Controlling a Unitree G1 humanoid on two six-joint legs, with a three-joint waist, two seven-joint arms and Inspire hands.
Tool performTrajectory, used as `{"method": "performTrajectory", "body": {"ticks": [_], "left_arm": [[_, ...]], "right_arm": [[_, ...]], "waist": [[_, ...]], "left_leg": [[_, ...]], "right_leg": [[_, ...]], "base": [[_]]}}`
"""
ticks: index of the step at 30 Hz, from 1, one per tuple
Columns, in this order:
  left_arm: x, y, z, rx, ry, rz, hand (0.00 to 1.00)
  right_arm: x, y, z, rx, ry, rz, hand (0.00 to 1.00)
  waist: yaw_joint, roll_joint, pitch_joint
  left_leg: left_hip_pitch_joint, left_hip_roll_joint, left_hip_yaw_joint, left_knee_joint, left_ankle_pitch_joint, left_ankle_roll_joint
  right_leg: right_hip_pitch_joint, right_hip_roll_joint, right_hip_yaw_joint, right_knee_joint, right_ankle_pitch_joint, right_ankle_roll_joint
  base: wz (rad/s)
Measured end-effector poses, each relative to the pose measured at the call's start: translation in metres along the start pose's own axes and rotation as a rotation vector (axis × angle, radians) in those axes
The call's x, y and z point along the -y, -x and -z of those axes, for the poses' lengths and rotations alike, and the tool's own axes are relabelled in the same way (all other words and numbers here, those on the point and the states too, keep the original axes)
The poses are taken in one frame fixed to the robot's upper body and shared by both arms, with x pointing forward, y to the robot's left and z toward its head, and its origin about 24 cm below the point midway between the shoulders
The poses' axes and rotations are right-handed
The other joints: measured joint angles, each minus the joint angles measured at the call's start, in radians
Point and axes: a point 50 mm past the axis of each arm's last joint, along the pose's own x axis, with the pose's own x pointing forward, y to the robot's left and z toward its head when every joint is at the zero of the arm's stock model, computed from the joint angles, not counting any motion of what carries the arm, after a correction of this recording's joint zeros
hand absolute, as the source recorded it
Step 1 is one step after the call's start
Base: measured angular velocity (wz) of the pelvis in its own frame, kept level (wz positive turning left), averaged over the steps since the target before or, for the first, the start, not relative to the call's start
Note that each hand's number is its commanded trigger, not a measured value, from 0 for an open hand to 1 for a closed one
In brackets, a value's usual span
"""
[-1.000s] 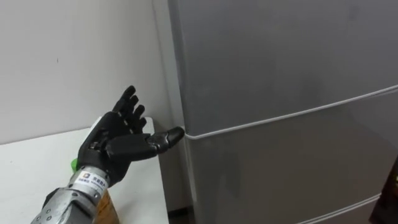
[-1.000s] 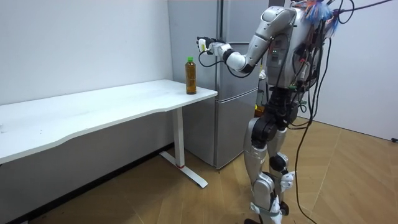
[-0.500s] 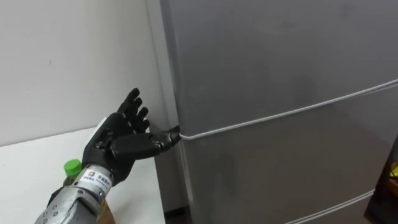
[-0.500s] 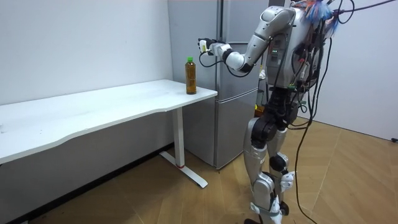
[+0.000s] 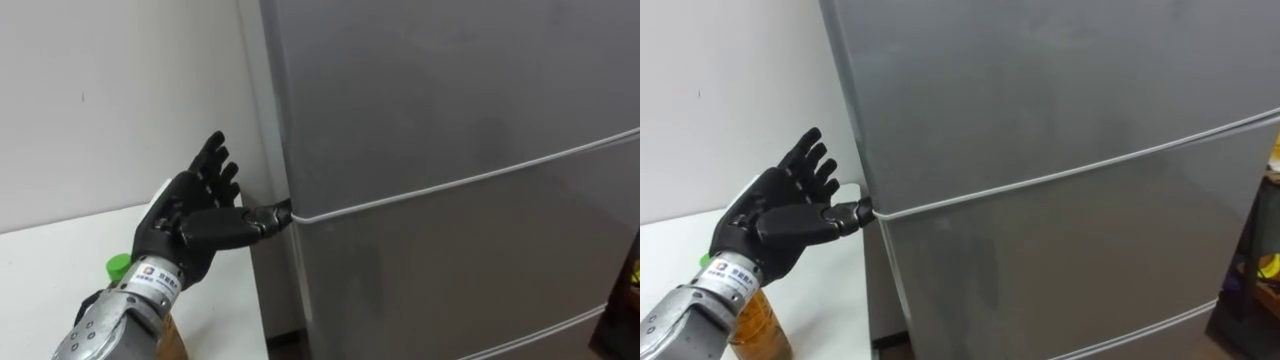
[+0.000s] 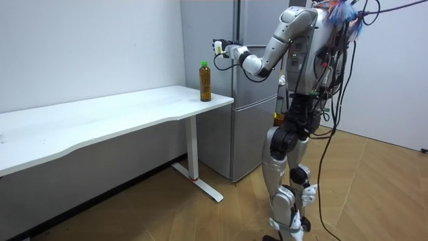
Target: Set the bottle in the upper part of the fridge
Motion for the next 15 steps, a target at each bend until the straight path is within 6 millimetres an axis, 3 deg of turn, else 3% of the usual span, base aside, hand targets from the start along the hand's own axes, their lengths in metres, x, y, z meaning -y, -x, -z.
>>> {"method": "performTrajectory", "body": {"ticks": [15], "left_arm": [[0.0025,-0.0015,-0.0062,0.024,-0.002,-0.022,0.0]], "right_arm": [[0.0002,0.0,0.0007,0.006,-0.035,0.009,0.0]], "waist": [[0.006,0.009,-0.0003]], "left_leg": [[-0.009,0.0,-0.001,0.0,0.0,0.0]], "right_leg": [[-0.005,0.0,-0.006,-0.001,0.0,0.0]], "base": [[0.0]]}}
